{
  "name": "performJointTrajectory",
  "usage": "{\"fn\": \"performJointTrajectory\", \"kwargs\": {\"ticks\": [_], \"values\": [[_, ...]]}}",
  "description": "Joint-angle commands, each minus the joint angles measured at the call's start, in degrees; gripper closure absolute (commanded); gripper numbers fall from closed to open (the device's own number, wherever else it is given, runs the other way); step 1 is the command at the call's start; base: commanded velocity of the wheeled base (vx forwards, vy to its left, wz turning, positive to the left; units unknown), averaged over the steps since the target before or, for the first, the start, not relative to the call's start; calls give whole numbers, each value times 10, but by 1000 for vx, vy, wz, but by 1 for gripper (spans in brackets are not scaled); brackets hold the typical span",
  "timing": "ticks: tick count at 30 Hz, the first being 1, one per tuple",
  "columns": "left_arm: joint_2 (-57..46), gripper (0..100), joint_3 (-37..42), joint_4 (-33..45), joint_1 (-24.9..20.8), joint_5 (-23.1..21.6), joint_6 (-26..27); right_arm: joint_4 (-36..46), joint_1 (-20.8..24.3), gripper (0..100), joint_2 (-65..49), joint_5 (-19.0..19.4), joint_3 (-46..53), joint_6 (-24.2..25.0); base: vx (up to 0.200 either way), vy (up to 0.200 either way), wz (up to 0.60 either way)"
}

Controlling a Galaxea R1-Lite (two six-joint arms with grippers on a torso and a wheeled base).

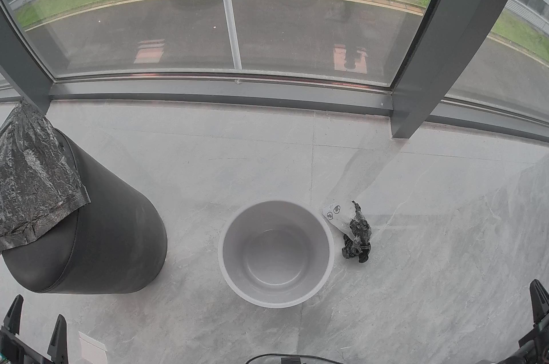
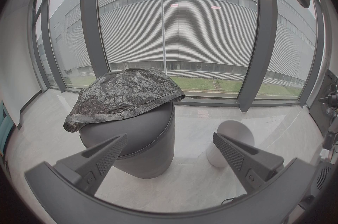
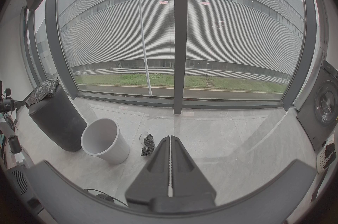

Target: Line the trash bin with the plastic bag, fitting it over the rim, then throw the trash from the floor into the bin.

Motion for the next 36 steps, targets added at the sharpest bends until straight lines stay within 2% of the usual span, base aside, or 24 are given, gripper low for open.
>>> {"fn": "performJointTrajectory", "kwargs": {"ticks": [1, 14, 20, 22, 25, 30, 34, 35, 36], "values": [[-10, 0, 10, -1, 0, 1, 0, 0, 0, 100, -9, 0, 7, 1, 0, 0, 0], [-10, 0, 10, -1, 0, 3, -9, 1, 0, 100, -9, 0, 7, -4, 0, 0, 0], [-10, 0, 10, 1, 0, 3, -7, -1, 0, 100, -9, 5, 8, -24, 0, 0, 0], [-10, 0, 10, 0, 0, 6, -1, -9, 0, 100, -9, 25, 5, -33, 0, 0, 0], [-10, 0, 10, -1, 0, 6, 18, -96, 1, 100, 1, 38, -51, -42, 0, 0, 0], [-10, 0, 10, 0, 0, 6, 18, -73, 1, 100, 87, 88, -120, -34, 0, 0, 0], [-10, 0, 10, -2, 0, 2, 22, -73, -1, 100, 142, 154, -132, 21, 0, 0, 0], [-10, 0, 10, -2, 0, 2, 21, -73, -1, 100, 144, 156, -134, 23, 0, 0, 0], [-10, 0, 10, -1, 0, 1, 20, -73, -2, 100, 164, 184, -147, 48, 0, 0, 0]]}}
